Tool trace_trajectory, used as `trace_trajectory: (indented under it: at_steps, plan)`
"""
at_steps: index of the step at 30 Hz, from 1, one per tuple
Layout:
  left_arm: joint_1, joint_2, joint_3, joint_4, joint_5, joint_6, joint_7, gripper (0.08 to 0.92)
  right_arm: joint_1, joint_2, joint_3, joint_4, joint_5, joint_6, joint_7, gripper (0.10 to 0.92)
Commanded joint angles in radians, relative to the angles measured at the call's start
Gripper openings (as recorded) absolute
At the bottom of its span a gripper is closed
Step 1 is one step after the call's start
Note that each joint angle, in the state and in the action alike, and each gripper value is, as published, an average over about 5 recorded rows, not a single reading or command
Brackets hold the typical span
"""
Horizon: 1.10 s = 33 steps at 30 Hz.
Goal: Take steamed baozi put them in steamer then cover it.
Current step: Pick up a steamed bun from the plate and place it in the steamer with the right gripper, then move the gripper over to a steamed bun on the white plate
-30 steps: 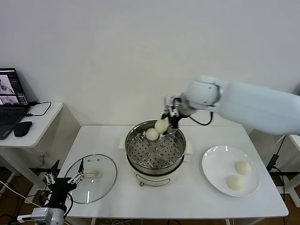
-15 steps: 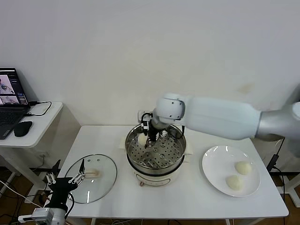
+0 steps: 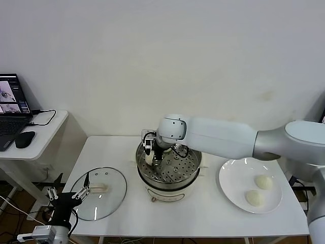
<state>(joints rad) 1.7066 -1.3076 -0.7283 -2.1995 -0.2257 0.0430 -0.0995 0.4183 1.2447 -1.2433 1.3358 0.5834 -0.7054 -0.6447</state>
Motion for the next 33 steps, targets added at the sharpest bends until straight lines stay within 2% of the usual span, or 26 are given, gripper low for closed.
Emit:
trace_trajectory:
  at_steps: [1, 4, 9, 13, 19, 24, 33]
  plan:
    - [0.0, -0.001, 0.002, -0.001, 0.001, 0.0, 0.0, 0.823, -0.004, -0.004, 0.013, -0.007, -0.008, -0.005, -0.011, 0.758]
    - [-0.001, -0.002, 0.006, -0.003, 0.002, 0.0, 0.0, 0.823, 0.043, -0.053, 0.026, 0.036, 0.001, 0.002, -0.048, 0.81]
    - [-0.004, -0.003, 0.017, -0.011, 0.005, 0.002, 0.0, 0.823, 0.151, -0.218, 0.036, 0.157, -0.031, 0.059, -0.199, 0.822]
    - [-0.004, 0.001, 0.019, -0.017, 0.005, 0.003, 0.001, 0.823, 0.237, -0.396, 0.027, 0.258, -0.129, 0.184, -0.362, 0.823]
    - [0.001, 0.006, 0.021, -0.021, 0.008, 0.002, 0.002, 0.823, 0.279, -0.691, 0.03, 0.347, -0.284, 0.376, -0.507, 0.822]
    - [0.008, 0.007, 0.027, -0.022, 0.016, 0.0, 0.002, 0.823, 0.21, -0.866, 0.026, 0.402, -0.441, 0.465, -0.536, 0.823]
    - [0.013, -0.002, 0.04, -0.023, 0.025, -0.002, 0.002, 0.823, -0.044, -1.013, 0.101, 0.43, -0.644, 0.527, -0.497, 0.823]
